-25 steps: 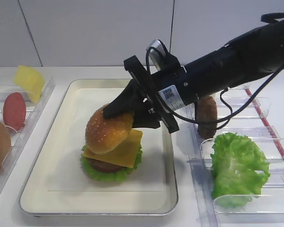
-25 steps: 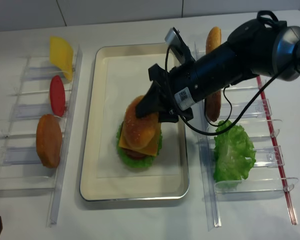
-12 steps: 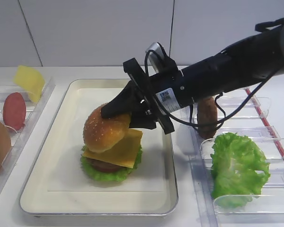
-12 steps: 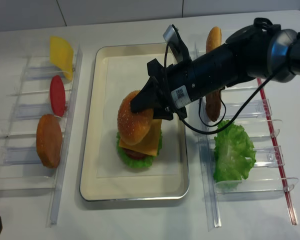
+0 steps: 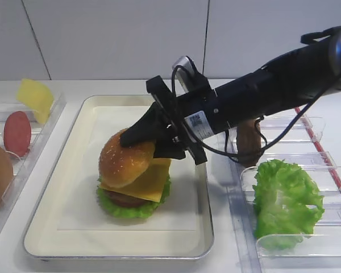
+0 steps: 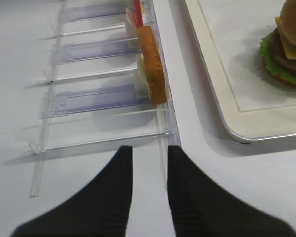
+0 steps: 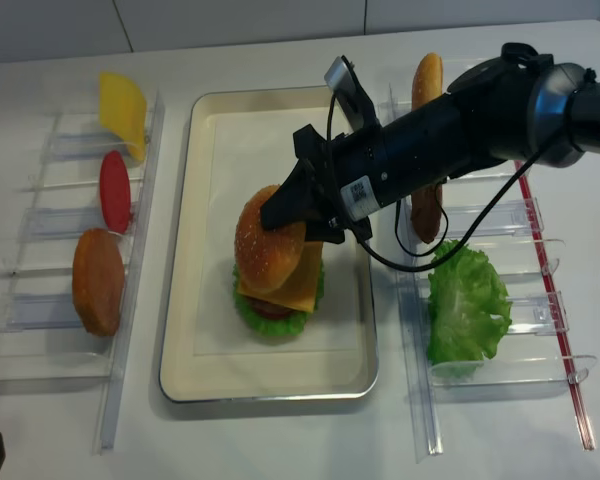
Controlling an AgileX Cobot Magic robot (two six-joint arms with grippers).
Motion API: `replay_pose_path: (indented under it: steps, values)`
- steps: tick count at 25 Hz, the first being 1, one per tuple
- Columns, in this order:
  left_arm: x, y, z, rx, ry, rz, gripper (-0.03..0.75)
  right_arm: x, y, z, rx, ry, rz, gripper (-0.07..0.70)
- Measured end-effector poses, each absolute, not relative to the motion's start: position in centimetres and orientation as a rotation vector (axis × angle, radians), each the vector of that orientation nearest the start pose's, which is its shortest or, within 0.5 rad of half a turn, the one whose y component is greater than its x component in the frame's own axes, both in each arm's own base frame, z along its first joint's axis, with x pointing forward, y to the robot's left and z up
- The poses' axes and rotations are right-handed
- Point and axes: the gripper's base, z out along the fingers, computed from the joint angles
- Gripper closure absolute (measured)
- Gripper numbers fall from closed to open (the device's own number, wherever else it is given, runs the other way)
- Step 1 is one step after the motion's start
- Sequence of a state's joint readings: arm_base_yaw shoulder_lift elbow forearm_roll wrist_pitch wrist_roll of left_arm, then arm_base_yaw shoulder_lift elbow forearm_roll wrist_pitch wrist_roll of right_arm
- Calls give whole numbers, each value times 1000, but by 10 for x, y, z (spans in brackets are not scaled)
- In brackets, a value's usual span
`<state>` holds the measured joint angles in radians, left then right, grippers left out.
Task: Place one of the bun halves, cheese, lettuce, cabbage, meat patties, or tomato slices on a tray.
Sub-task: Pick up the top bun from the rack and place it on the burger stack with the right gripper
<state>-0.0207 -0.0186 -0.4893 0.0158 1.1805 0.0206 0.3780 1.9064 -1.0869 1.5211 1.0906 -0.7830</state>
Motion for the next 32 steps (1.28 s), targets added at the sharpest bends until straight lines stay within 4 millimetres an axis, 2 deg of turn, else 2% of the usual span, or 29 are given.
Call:
replay_pose_path:
  steps: [17,25,32]
  values:
    - [-12,2,265,43,2156,19,545,307,208,181,-188,2575,1730,356]
    - [-12,2,265,43,2156,19,545,306,206,177,-204,2619,1669,288]
    - [-12,2,265,43,2156,19,545,316,208,188,-278,2686,1572,276]
